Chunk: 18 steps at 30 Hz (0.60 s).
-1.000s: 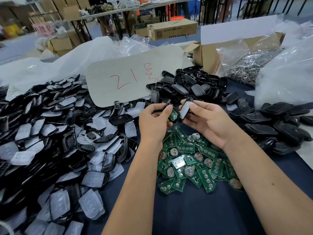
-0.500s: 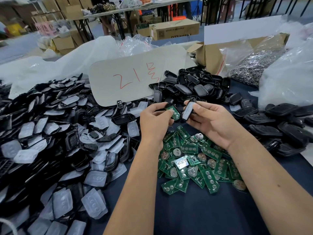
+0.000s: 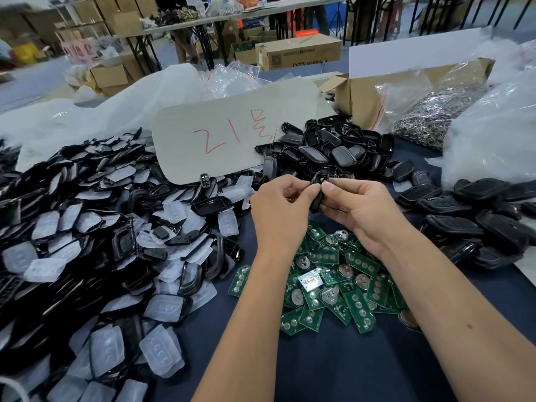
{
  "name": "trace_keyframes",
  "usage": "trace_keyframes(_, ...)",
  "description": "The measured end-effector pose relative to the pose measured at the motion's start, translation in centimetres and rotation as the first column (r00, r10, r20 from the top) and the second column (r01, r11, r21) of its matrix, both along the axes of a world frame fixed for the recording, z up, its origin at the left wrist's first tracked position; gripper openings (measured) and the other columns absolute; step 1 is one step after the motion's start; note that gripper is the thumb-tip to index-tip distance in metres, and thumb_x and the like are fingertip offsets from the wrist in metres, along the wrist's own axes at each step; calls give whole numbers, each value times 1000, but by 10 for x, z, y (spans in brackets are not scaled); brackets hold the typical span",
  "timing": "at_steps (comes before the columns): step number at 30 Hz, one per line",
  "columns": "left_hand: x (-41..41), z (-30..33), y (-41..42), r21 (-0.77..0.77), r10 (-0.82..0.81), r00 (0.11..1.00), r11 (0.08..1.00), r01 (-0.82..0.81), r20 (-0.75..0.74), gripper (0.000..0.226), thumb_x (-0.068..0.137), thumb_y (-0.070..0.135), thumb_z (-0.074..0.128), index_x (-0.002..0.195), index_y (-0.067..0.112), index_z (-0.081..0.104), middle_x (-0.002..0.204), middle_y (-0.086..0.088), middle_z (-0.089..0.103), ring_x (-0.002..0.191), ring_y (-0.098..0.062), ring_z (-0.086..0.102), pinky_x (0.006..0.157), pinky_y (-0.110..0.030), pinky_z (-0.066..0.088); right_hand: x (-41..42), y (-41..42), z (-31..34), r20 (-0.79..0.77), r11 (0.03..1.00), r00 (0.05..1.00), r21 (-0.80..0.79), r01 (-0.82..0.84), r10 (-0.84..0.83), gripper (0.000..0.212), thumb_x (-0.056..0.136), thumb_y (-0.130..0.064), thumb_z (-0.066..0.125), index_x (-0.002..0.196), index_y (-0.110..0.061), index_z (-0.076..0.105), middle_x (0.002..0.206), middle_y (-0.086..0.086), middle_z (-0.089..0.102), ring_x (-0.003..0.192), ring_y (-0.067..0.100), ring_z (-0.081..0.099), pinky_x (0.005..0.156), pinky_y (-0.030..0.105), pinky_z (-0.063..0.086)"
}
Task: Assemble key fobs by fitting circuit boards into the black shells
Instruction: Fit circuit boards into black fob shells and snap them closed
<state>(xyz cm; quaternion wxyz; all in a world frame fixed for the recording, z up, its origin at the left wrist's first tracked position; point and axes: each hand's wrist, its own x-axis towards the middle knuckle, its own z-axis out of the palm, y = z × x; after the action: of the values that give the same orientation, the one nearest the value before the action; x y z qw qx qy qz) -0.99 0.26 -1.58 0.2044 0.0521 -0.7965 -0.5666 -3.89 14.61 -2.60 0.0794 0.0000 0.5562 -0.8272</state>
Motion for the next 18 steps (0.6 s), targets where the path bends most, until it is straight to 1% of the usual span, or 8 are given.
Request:
trace_keyframes(4,1,2,3,-146,-71,997,987,66,-32,9,92,18,74,95,21,82,84,12,77,82,-4,71,82,-37,60,1,-3,-1,-34,998,997,13,67,-66,12,89,-7,76,101,-4,77,91,13,80,84,21,78,75,29,63)
trace_keyframes(6,4,2,3,-168,-131,991,978,125,-25,15,87,16,79,101,23,82,87,14,77,82,3,70,81,-24,58,1,-2,-2,-53,996,995,24,81,-80,13,87,-12,79,98,-6,79,94,16,80,88,27,78,76,34,65)
trace_keyframes(8,5,2,3,-186,-148,989,972,140,-26,23,82,15,84,103,25,82,87,15,77,80,7,67,74,-12,52,2,-2,-2,-71,994,993,44,100,-97,17,81,-19,84,93,-8,81,93,16,80,86,26,79,73,33,64)
trace_keyframes(11,3,2,-2,-131,-151,988,980,148,-18,25,80,10,86,100,26,83,80,9,77,75,-4,69,73,-22,58,1,-3,-3,-118,982,984,123,147,-132,37,68,-32,88,90,-4,78,84,14,79,75,21,77,68,28,62)
trace_keyframes(13,2,2,-7,-60,-161,987,985,161,12,24,80,7,86,99,22,83,75,6,76,68,-5,68,70,-25,58,-1,0,-3,-133,970,983,189,152,-128,43,69,-39,88,91,-4,77,81,12,78,72,21,75,68,30,62)
trace_keyframes(15,1,1,-12,-13,-160,986,987,161,47,25,81,5,85,101,19,83,76,4,76,70,-11,70,75,-34,62,-3,7,-3,-129,973,988,205,106,-81,33,81,-38,83,97,-10,78,82,8,76,75,21,71,68,28,60)
trace_keyframes(17,1,1,-16,-4,-171,983,985,172,60,27,82,4,84,100,23,83,77,3,77,73,-16,72,80,-44,64,-4,13,-3,-155,977,988,209,35,-2,17,94,-26,75,110,-19,79,87,4,72,76,19,64,65,24,55)
trace_keyframes(18,1,1,-16,-11,-191,980,981,192,61,28,83,4,83,98,27,83,76,4,76,73,-15,71,81,-46,64,-4,14,-4,-186,975,982,222,1,42,19,97,-19,72,114,-23,79,88,3,71,74,18,62,63,23,53)
